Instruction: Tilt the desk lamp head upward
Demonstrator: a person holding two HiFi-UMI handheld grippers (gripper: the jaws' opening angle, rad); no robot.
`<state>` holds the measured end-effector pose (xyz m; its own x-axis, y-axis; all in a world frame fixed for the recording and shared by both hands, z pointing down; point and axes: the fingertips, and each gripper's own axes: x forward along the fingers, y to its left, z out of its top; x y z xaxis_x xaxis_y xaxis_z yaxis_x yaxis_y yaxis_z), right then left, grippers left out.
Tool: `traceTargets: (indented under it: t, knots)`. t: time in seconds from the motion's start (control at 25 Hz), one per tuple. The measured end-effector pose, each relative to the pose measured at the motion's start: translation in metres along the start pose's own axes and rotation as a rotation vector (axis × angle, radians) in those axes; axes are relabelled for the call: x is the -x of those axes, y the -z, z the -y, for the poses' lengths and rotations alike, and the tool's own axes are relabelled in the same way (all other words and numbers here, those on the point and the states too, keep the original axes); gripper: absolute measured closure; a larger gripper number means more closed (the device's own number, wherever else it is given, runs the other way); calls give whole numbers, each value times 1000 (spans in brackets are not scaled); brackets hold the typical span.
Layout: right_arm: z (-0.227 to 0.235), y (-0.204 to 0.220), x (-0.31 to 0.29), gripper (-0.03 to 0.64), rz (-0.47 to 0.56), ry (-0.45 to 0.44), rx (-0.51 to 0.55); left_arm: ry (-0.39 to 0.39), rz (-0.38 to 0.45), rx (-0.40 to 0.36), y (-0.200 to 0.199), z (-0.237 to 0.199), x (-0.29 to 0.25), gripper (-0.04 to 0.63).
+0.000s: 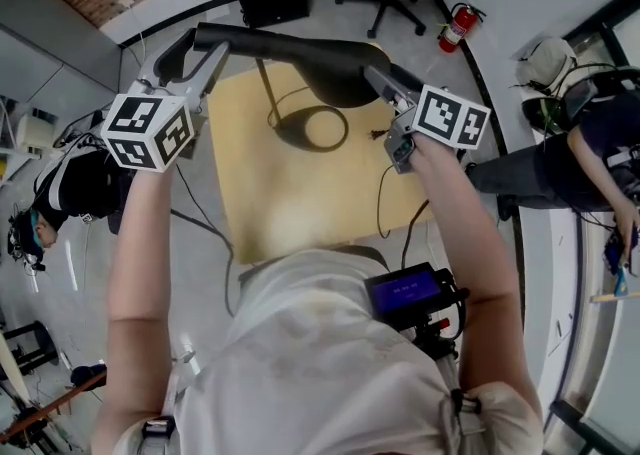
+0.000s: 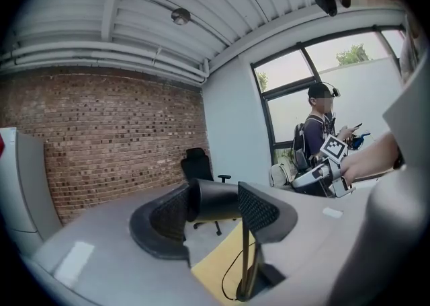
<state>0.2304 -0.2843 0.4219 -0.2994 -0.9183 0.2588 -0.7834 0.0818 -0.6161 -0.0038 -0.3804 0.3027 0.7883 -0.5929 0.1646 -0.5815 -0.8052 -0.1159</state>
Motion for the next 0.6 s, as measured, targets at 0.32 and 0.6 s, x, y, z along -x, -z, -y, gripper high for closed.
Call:
traceTargets:
  t: [0.32, 0.6]
  knots:
    - [-1, -20, -11, 357, -39, -27, 37, -22, 4, 19, 6, 1, 11, 399]
    - [-7, -43, -18, 357, -16, -32, 79, -32, 18, 67, 15, 4, 23, 405]
